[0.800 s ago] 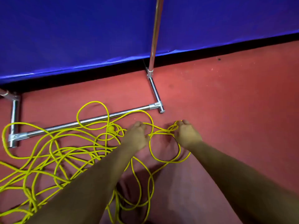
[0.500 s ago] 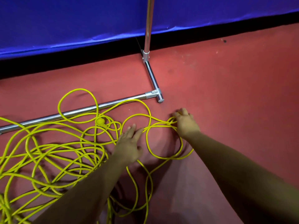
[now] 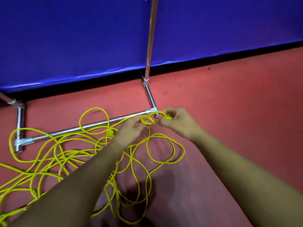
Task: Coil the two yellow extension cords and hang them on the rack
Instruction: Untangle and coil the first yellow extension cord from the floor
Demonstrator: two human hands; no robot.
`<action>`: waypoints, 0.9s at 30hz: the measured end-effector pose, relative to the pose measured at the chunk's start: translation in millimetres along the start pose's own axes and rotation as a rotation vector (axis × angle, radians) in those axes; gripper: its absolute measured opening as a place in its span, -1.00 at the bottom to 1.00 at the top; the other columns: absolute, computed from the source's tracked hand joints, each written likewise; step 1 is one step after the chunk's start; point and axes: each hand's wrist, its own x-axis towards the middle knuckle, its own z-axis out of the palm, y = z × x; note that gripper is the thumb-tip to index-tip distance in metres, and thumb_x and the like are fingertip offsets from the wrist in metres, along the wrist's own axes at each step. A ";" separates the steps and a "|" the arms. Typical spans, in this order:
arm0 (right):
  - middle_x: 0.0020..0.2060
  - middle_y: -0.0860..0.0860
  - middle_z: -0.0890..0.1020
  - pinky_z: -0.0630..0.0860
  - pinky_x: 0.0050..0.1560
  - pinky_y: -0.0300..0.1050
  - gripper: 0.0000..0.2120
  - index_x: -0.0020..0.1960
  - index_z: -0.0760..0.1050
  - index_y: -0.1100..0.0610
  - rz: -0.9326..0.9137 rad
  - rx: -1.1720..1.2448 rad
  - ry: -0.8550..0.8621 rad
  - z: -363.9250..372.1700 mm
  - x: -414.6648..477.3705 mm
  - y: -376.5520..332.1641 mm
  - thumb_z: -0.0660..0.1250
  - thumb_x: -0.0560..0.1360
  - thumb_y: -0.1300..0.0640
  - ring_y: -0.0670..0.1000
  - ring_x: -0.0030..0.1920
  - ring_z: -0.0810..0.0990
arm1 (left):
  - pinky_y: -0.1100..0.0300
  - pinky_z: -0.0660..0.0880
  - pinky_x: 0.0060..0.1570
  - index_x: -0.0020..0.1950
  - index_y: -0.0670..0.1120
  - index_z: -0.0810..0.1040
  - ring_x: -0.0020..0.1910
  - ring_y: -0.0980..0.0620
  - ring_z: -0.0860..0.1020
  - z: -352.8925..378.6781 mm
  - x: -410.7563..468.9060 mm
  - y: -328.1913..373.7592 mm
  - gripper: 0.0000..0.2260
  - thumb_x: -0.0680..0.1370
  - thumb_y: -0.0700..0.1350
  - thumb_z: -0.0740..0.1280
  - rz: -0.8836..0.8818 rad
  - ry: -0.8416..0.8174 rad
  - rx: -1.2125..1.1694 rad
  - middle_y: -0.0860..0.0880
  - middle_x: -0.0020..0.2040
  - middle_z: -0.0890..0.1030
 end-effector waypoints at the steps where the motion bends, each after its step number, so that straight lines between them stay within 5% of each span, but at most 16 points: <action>1: -0.43 -0.01 0.46 0.30 -0.45 -0.28 -0.90 -0.19 0.56 0.11 0.012 0.054 0.020 -4.8 -7.3 -21.0 0.43 0.46 0.26 -0.13 -0.45 0.34 | 0.10 0.47 -0.04 -0.01 -0.03 0.62 -0.16 0.13 0.57 -10.5 -9.0 20.5 -0.82 0.46 -0.01 0.32 0.013 0.004 -0.053 0.03 -0.15 0.66; 4: -0.30 0.22 0.54 0.40 -0.44 -0.22 -0.94 -0.08 0.58 0.24 0.076 0.315 -0.018 -14.7 -35.4 -81.8 0.38 0.50 0.23 0.01 -0.40 0.44 | 0.21 0.42 -0.22 -0.09 -0.05 0.56 -0.30 0.06 0.48 -39.7 -50.3 87.9 -0.88 0.41 -0.21 0.34 0.112 0.020 -0.206 -0.02 -0.33 0.54; 6: -0.32 0.19 0.56 0.43 -0.41 -0.19 -0.94 -0.08 0.56 0.24 0.123 0.547 -0.089 -17.0 -58.9 -117.8 0.36 0.51 0.23 0.05 -0.39 0.47 | 0.27 0.40 -0.27 -0.10 -0.05 0.56 -0.33 0.07 0.46 -58.3 -86.3 130.8 -0.84 0.38 -0.25 0.30 0.145 0.049 -0.257 -0.04 -0.34 0.49; 10: -0.29 0.09 0.61 0.53 -0.33 -0.17 -0.90 -0.07 0.57 0.21 0.144 0.830 -0.189 -9.1 -114.8 -177.6 0.35 0.50 0.18 0.00 -0.38 0.53 | 0.11 0.30 -0.26 -0.11 -0.02 0.58 -0.37 0.06 0.38 -86.3 -160.2 192.9 -0.88 0.50 -0.07 0.26 0.193 0.076 -0.390 -0.03 -0.36 0.36; 15: -0.08 0.19 0.62 0.56 0.06 0.06 -0.83 -0.06 0.55 0.28 0.061 1.216 -0.439 11.0 -188.6 -223.0 0.22 0.52 0.22 0.18 -0.07 0.62 | 0.25 0.29 -0.42 -0.19 -0.04 0.58 -0.45 0.07 0.40 -107.6 -240.4 240.5 -0.72 0.63 0.00 0.19 0.148 0.352 -0.251 0.01 -0.44 0.35; 23: -0.13 0.14 0.63 0.63 -0.03 -0.03 -0.71 0.18 0.47 0.35 -0.047 0.988 -0.375 68.3 -246.3 -244.0 0.29 0.48 0.27 0.07 -0.16 0.60 | 0.16 0.40 -0.26 -0.01 -0.20 0.53 -0.37 0.07 0.55 -116.9 -327.5 241.0 -0.71 0.61 0.02 0.21 0.081 0.481 -0.132 -0.05 -0.34 0.50; 27: -0.25 0.15 0.63 0.67 -0.14 0.00 -0.90 -0.01 0.46 0.26 -0.013 0.828 -0.184 94.0 -248.8 -235.0 0.32 0.49 0.38 0.02 -0.31 0.61 | 0.21 0.40 -0.35 0.02 -0.09 0.57 -0.38 0.10 0.57 -122.1 -349.6 228.6 -0.84 0.62 -0.07 0.22 0.082 0.473 -0.026 -0.12 -0.32 0.57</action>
